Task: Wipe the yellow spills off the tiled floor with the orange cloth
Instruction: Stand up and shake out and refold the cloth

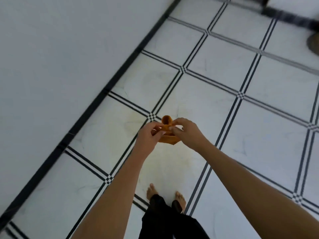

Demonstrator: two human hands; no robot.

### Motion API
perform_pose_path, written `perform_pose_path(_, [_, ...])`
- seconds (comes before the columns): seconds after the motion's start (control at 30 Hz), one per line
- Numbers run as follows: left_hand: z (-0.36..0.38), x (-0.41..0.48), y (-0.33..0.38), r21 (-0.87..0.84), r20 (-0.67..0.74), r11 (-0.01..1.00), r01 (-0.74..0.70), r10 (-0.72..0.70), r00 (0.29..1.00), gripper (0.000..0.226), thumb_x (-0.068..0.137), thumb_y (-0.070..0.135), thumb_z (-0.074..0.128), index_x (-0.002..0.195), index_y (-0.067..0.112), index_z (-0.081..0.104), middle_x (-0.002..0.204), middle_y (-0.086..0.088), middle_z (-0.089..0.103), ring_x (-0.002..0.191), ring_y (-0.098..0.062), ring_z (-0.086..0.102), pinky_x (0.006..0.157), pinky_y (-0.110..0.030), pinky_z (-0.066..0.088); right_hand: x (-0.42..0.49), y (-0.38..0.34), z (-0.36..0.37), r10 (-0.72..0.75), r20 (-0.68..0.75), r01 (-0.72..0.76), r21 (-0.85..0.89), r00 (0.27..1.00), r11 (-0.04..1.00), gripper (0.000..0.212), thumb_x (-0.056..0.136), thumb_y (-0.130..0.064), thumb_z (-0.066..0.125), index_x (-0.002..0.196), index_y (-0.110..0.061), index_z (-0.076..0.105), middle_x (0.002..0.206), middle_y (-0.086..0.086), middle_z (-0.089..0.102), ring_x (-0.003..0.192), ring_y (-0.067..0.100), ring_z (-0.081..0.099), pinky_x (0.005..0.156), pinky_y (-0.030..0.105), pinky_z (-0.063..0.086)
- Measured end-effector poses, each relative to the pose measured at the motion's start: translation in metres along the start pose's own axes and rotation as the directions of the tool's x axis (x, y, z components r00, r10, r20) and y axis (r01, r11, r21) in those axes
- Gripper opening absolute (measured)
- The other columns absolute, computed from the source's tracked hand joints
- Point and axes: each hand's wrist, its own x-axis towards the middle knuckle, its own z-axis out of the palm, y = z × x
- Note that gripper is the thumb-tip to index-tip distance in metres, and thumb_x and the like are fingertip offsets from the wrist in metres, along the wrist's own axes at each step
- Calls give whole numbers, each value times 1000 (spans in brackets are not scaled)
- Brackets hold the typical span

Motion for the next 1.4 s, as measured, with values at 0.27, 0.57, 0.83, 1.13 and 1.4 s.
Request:
perform_pose_path(0.27, [-100,-40,100,-149,-236,984,-93,56,970,14,86,15,64,97,24,63,93,7,67,83,-11,64,71,-14,50,-23,-152,-43,-234,-18,231,-89,972,969,6,88,-24,58,89,-19,61,86,-4,64,84,13,61,74,26,49])
perform_pose_path(0.57, [-167,-42,142,-157,-413,984,-87,15,911,12,85,24,66,95,24,60,91,2,66,87,-17,64,79,-33,54,1,-249,-62,-447,142,463,-109,883,880,7,87,-19,60,87,-13,63,82,4,65,80,17,62,71,27,49])
perform_pose_path(0.83, [-155,-32,187,-87,-627,991,-103,26,779,6,88,24,63,90,28,58,88,10,64,83,-5,61,63,-13,48,25,-275,-110,-582,338,635,-62,739,770,15,91,-22,53,97,-11,62,90,8,64,83,20,60,73,31,51])
perform_pose_path(1.13, [-64,-7,250,-145,-738,989,-36,-84,669,22,90,37,58,105,21,56,91,4,63,85,-14,62,70,-23,52,46,-247,-192,-634,487,715,27,601,699,10,94,-23,49,97,-17,56,95,8,64,89,22,62,79,29,51])
perform_pose_path(1.4, [8,-13,273,-228,-692,969,96,-231,684,21,91,31,57,105,16,57,103,-2,64,96,-20,62,83,-31,51,33,-223,-250,-626,527,697,84,575,712,21,96,-30,47,110,-16,55,100,0,57,94,18,56,76,26,46])
